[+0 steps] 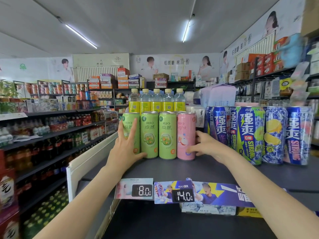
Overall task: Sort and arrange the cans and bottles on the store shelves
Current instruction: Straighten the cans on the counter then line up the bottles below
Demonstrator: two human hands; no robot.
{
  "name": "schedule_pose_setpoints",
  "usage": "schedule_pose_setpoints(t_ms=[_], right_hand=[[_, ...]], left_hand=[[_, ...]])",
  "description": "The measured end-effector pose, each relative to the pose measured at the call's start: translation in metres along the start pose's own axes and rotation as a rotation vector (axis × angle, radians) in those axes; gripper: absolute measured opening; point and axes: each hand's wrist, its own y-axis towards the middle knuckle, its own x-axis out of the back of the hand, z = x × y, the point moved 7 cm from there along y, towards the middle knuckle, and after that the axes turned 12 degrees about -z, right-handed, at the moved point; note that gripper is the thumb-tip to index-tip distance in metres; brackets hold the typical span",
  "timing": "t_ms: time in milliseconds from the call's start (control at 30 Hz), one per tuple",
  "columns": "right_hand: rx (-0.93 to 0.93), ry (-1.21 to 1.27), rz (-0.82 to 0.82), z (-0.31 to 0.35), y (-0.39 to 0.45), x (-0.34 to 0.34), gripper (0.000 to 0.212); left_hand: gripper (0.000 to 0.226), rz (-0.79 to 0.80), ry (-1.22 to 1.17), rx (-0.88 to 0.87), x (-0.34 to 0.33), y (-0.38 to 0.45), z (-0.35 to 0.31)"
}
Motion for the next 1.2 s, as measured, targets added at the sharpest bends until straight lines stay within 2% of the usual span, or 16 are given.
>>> schedule_pose_setpoints(t_ms=[167,300,600,700,867,1033,1200], right_hand=[[0.032,-0.114,-0.149,-0.002,0.008,0.003,0.074],[0.035,0.012,-0.046,-0.001,0.006,-0.001,0.058],[0.104,-0.214,-0.230,0.006,0.006,0.001,0.068],[0.111,-0.282,-0.272,0.009,0.005,-0.003,0.078],[0.146,-0.354,-0.331,0.018,-0.002,-0.012,0.114],[0.192,-0.450,-0.372,0.021,-0.003,-0.013,0.125],[0.189,-0.416,-0.317,0.022,-0.006,-0.013,0.124]], left_hand=[[0.119,-0.001,-0.016,0.003,0.000,0.000,0.000],[0.119,-0.003,-0.013,-0.003,0.000,0.000,0.001],[0.119,-0.007,-0.019,-0.003,0.000,0.000,0.001],[0.119,-0.001,-0.016,0.003,0.000,0.000,0.001],[0.118,0.001,-0.021,0.004,0.000,0.000,0.000],[0.119,-0.008,-0.022,-0.006,0.000,0.000,-0.001],[0.118,-0.012,-0.021,0.013,0.000,-0.001,0.000]])
